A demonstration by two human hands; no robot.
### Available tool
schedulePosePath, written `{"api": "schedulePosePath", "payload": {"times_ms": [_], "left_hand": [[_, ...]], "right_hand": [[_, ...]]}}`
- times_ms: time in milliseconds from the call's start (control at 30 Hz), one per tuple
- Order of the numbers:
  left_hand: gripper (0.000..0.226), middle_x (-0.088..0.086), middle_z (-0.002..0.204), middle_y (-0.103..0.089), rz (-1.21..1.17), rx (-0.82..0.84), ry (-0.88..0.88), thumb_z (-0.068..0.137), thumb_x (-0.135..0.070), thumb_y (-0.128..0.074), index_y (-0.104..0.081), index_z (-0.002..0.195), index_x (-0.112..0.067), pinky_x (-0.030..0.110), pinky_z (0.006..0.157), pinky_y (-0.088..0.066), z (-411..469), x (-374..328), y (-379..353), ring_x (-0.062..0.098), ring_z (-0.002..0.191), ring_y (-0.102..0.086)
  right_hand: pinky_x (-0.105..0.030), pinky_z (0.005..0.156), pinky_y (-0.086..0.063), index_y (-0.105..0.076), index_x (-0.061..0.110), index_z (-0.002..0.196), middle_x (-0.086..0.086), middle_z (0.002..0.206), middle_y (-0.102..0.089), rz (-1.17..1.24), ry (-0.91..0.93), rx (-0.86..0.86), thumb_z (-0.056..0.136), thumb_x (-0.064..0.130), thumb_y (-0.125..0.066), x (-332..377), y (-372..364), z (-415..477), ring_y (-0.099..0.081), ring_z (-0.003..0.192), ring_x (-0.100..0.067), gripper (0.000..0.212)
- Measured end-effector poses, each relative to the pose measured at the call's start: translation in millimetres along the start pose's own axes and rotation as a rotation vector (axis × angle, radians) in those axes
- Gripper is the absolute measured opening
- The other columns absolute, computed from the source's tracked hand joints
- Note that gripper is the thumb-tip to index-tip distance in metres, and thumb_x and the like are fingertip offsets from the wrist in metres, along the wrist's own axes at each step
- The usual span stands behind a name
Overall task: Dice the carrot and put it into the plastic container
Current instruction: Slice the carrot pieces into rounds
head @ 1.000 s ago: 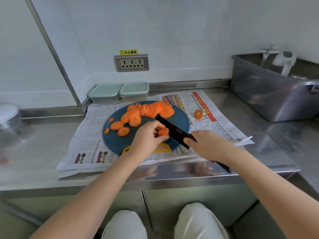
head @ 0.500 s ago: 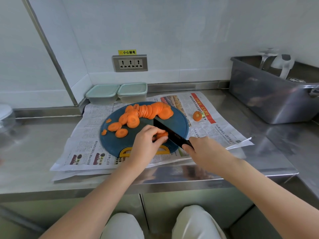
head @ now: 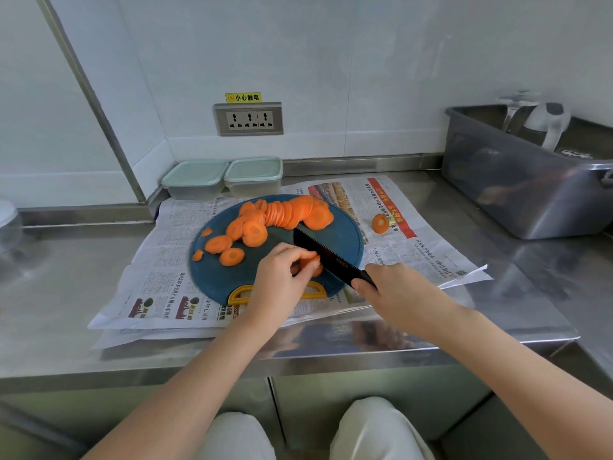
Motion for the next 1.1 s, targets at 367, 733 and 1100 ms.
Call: {"api": "schedulePosePath", "payload": {"times_ms": [367,733,1100], "left_hand": [[0.012,0.0,0.095,-0.064,-0.006,0.009,0.014,0.081,-0.01,-0.073,-0.072,0.093,-0.01,0.031,0.078,-0.056,-1.7,3.4,-1.3,0.011,0.087,-0.064],[0.008,-0.002,0.086,-0.06,0.011,0.04,0.041,0.081,-0.013,-0.074,-0.071,0.088,-0.011,0.026,0.074,-0.055,-0.6,2.4,-0.5,0.01,0.077,-0.064],[0.012,0.001,0.082,-0.063,0.031,0.044,0.073,0.08,-0.016,-0.074,-0.064,0.078,-0.013,0.035,0.07,-0.055,0.5,1.6,0.1,0.012,0.074,-0.064]], "right_hand": [[-0.021,0.048,-0.031,-0.036,0.023,0.07,0.0,0.072,-0.049,0.064,-0.039,0.033,0.101,0.041,-0.038,0.3,5.1,1.2,-0.044,0.056,-0.01,0.036],[-0.018,0.047,-0.038,-0.05,0.013,0.099,0.001,0.076,-0.051,0.002,-0.022,-0.042,0.101,0.044,-0.032,11.7,15.7,0.1,-0.047,0.057,-0.008,0.035],[-0.018,0.045,-0.03,-0.04,0.018,0.092,0.006,0.068,-0.042,-0.074,-0.001,-0.048,0.102,0.044,-0.029,17.0,13.9,-5.4,-0.042,0.054,-0.005,0.029]]}}
Point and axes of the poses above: each hand's wrist, its own z-axis towards the middle knuckle, its own y-axis out of the back of the hand, x = y × z, the point moved 3 cm from there along z, towards the middle knuckle
